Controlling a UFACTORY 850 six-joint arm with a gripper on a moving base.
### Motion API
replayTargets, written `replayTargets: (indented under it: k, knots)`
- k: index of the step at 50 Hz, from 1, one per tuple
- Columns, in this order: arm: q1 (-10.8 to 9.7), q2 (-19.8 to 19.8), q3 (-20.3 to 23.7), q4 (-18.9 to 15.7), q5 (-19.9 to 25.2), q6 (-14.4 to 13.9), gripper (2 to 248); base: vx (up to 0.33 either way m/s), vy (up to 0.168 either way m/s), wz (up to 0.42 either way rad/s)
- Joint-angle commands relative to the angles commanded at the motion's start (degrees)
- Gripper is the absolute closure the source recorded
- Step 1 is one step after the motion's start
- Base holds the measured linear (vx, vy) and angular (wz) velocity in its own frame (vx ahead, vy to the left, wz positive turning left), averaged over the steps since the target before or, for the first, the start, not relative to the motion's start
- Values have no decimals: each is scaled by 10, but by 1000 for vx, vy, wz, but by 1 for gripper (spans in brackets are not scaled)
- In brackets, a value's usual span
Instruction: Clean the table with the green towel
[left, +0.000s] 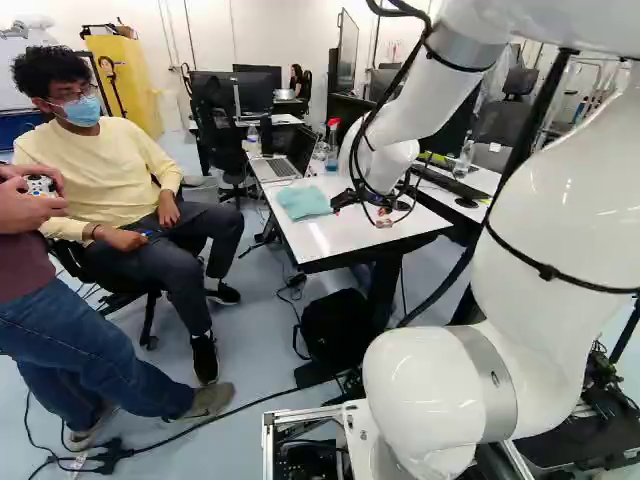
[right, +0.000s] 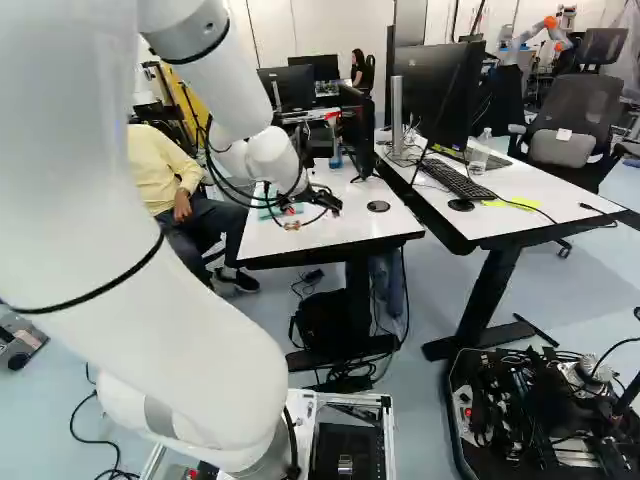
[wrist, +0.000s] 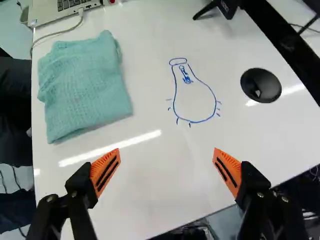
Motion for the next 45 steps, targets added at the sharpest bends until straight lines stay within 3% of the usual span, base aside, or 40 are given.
replayTargets:
  k: [11, 45]
  knots:
    - [0, 23, 12, 60, -43, 0, 3, 0, 0, 0]
    - [0, 21, 9, 247, -167, 0, 3, 0, 0, 0]
